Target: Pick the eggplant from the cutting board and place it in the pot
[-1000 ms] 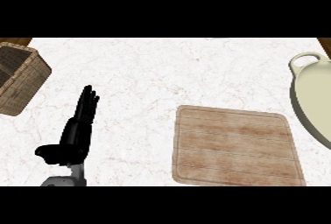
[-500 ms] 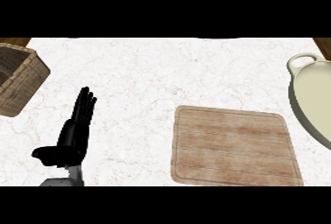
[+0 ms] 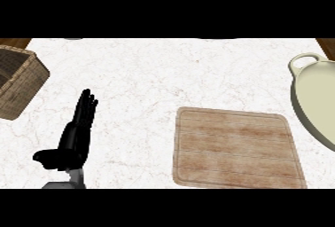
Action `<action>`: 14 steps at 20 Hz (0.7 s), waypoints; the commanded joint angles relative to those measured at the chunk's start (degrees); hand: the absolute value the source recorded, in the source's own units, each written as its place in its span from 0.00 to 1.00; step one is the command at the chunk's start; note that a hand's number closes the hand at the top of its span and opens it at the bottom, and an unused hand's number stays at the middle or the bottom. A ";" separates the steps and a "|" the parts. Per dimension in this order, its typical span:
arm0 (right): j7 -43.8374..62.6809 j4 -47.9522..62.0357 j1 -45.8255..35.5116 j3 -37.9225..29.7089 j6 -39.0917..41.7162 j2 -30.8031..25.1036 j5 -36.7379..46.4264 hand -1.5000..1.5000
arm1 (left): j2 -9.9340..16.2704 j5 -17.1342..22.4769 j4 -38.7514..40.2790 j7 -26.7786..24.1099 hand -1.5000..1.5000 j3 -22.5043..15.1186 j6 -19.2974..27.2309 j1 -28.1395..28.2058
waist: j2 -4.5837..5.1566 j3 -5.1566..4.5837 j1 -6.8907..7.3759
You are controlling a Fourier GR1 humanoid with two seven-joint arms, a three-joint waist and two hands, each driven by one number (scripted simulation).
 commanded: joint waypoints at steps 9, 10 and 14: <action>-5.72 -21.85 13.54 -0.82 -16.47 10.08 -12.70 0.00 | -0.63 -0.94 -1.54 3.00 0.50 -0.63 1.05 -0.46 | -0.32 0.14 -1.50; -6.07 -25.28 15.59 0.01 -15.55 10.97 -12.98 0.00 | 0.94 0.38 0.47 -1.84 0.50 1.48 -1.07 1.98 | -0.27 0.10 -1.26; -4.63 -38.65 22.24 1.87 -13.92 18.72 -10.78 0.00 | 1.87 1.96 -2.57 -0.67 0.50 1.87 -2.97 3.17 | -0.20 0.10 -0.91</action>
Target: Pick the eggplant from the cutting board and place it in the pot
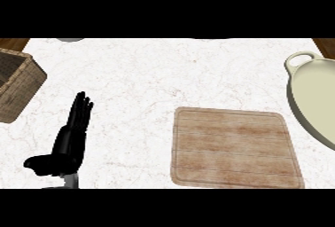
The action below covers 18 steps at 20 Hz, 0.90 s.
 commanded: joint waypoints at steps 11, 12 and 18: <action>2.12 -30.19 24.46 6.04 0.51 11.75 -7.09 0.00 | -2.21 -2.39 0.57 -0.81 0.50 -0.60 1.68 0.48 | 0.18 0.04 0.12; 5.57 -30.47 20.67 4.96 0.19 11.77 -0.49 0.00 | -2.00 -1.90 -0.15 0.37 0.50 -0.33 1.22 -1.66 | 0.26 0.03 0.40; 12.06 -38.46 30.49 7.41 -2.69 11.84 -1.24 0.00 | -0.52 -0.78 0.22 0.81 0.50 0.98 -0.43 -0.96 | 0.20 0.02 0.18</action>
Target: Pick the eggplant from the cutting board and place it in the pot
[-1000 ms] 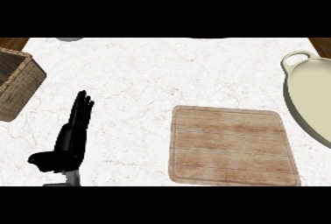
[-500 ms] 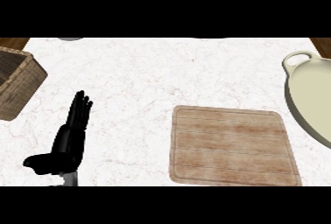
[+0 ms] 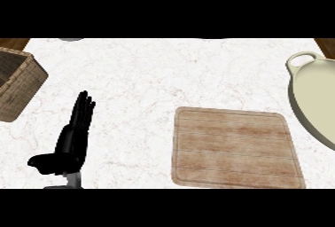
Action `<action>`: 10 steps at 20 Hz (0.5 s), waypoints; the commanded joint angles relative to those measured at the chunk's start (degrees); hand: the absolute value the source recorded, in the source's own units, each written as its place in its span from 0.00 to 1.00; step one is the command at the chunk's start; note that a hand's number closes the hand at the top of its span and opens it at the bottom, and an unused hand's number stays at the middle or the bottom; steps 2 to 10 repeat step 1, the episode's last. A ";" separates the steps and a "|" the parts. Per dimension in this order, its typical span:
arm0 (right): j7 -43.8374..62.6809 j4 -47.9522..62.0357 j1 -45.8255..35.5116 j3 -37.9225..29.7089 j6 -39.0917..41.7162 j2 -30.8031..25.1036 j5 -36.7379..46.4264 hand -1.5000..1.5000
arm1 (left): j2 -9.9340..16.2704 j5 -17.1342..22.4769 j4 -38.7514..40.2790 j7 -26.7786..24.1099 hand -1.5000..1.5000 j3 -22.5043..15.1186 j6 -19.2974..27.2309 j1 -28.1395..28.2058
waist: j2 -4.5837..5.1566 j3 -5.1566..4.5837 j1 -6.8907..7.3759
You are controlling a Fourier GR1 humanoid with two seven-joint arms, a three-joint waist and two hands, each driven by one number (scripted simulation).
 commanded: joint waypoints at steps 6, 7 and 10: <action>6.78 -3.63 8.63 3.46 -7.26 0.16 -1.19 0.00 | -0.24 -0.68 0.23 0.41 0.50 0.03 0.57 -0.45 | -0.01 0.01 -0.13; 6.78 -3.63 8.63 3.46 -7.26 0.16 -1.19 0.00 | -0.24 -0.68 0.23 0.41 0.50 0.03 0.57 -0.45 | -0.01 0.01 -0.13; 6.78 -3.63 8.63 3.46 -7.26 0.16 -1.19 0.00 | -0.24 -0.68 0.23 0.41 0.50 0.03 0.57 -0.45 | -0.01 0.01 -0.13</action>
